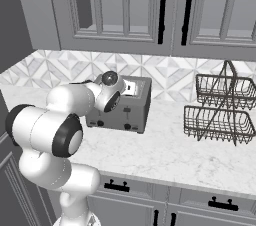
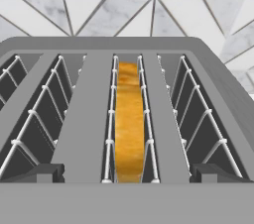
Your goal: Start the toaster. Once the lever pops up, take the bread to the plate on the dining counter.
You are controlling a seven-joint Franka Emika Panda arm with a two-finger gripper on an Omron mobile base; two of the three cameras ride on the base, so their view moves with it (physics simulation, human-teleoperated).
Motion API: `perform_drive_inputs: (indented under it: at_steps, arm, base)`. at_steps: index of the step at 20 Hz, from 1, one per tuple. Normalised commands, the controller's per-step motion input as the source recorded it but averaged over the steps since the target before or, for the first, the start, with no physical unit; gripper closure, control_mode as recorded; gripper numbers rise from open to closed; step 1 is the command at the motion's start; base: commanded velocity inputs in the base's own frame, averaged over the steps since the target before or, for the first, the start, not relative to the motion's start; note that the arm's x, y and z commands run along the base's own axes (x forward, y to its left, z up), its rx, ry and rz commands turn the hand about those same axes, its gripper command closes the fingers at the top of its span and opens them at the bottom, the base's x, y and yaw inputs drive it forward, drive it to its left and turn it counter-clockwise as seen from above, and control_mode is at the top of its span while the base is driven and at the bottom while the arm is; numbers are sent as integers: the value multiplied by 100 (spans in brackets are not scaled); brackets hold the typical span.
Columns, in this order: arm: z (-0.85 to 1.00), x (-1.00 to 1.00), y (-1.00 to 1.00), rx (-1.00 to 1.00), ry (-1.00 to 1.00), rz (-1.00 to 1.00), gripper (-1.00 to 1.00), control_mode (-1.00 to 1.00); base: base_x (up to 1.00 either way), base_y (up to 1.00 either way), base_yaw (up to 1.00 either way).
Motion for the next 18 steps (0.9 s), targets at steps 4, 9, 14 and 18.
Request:
perform_drive_inputs:
  at_steps: [4,9,14,18]
  arm:
    - [0,0,0,0,0,0,-100,-100]
    - [0,0,0,0,0,0,-100,-100]
    - [0,0,0,0,0,0,-100,-100]
    - [0,0,0,0,0,0,-100,-100]
  base:
    - [0,0,0]
    - [0,0,0]
    - [0,0,0]
    - [0,0,0]
